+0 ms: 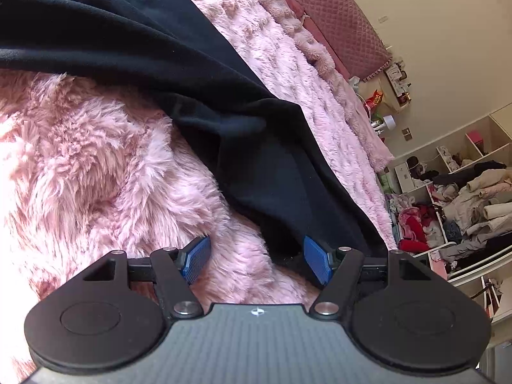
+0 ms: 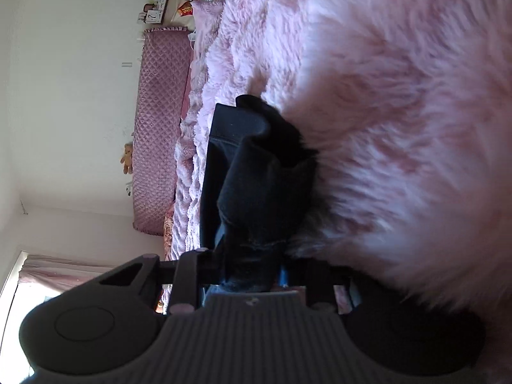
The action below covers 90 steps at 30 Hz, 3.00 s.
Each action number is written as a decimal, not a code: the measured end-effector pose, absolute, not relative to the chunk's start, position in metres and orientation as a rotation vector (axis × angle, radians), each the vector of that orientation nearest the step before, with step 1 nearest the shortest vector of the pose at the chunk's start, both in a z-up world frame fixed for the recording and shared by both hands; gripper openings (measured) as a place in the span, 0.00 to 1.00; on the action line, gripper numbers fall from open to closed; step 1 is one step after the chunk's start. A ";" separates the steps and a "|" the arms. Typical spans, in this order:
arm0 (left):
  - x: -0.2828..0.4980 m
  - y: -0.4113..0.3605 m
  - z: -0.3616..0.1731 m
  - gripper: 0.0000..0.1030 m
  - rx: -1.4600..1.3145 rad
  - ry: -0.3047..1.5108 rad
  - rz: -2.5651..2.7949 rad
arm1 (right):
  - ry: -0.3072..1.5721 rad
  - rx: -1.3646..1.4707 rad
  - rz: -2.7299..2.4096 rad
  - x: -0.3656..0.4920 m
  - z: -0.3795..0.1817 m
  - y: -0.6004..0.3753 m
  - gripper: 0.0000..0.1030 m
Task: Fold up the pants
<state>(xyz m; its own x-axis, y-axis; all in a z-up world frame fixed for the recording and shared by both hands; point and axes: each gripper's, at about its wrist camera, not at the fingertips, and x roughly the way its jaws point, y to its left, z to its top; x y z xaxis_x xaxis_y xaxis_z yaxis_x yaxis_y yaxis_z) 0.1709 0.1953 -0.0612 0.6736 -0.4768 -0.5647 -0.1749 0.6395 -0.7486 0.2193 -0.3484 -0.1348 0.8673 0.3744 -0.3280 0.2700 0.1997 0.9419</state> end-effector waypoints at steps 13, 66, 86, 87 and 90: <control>0.164 0.205 -0.071 0.75 -0.938 0.830 -0.238 | 0.697 1.460 0.087 0.185 -0.082 -0.413 0.13; 0.154 0.142 -0.066 0.80 -0.559 0.804 -0.178 | 0.821 0.738 0.474 0.272 -0.062 -0.506 0.08; 0.147 0.151 -0.063 0.79 -0.566 0.801 -0.233 | 0.603 0.218 0.190 0.229 0.025 -0.433 0.30; 0.147 0.154 -0.064 0.79 -0.575 0.802 -0.239 | 0.610 0.180 0.240 0.232 0.027 -0.415 0.30; 0.146 0.161 -0.064 0.78 -0.606 0.810 -0.258 | 0.681 0.073 0.444 0.243 0.021 -0.341 0.02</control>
